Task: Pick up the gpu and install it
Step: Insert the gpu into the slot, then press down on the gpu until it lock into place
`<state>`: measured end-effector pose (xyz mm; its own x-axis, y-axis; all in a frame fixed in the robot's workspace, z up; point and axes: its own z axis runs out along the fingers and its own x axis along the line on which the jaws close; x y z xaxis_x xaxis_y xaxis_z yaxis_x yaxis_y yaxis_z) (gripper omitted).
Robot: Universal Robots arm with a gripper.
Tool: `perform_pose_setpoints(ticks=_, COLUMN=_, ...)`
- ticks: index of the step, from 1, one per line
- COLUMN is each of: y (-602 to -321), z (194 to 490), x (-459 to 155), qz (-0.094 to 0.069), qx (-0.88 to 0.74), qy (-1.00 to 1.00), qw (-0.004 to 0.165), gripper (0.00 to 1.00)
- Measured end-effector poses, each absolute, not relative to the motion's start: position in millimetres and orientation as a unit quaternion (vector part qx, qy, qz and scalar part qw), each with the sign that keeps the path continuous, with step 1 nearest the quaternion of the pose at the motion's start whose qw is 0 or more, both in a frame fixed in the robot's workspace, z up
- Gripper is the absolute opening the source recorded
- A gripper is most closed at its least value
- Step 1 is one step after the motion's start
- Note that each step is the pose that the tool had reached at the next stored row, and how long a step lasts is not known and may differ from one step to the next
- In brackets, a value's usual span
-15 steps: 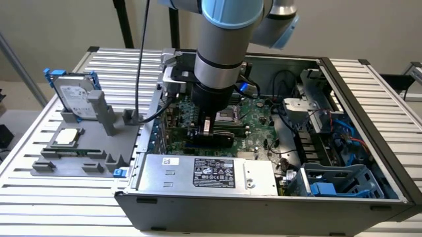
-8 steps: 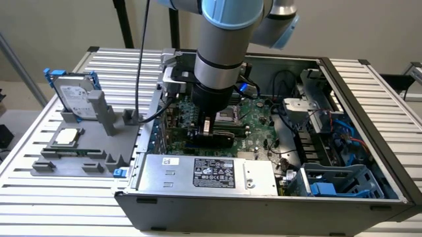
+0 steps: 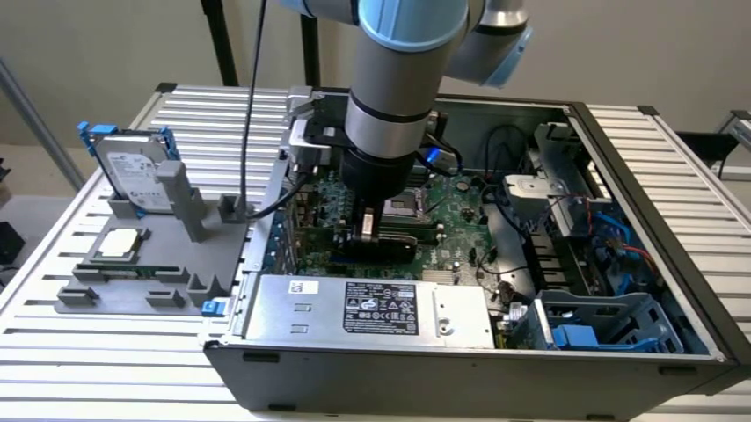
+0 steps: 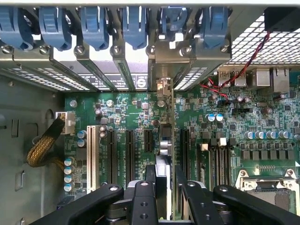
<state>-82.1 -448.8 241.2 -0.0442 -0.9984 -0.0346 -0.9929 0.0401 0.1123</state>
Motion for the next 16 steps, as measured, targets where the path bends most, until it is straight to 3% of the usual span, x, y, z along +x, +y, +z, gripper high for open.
perform_pose_setpoints(ticks=9, y=-448.9, z=241.2, x=-83.7, qz=-0.052, qx=0.694, qy=-0.717, qw=0.027, gripper=0.27)
perform_pose_setpoints(ticks=16, y=-449.4, z=243.3, x=-75.4, qz=-0.060, qx=0.690, qy=-0.721, qw=0.026, gripper=0.27)
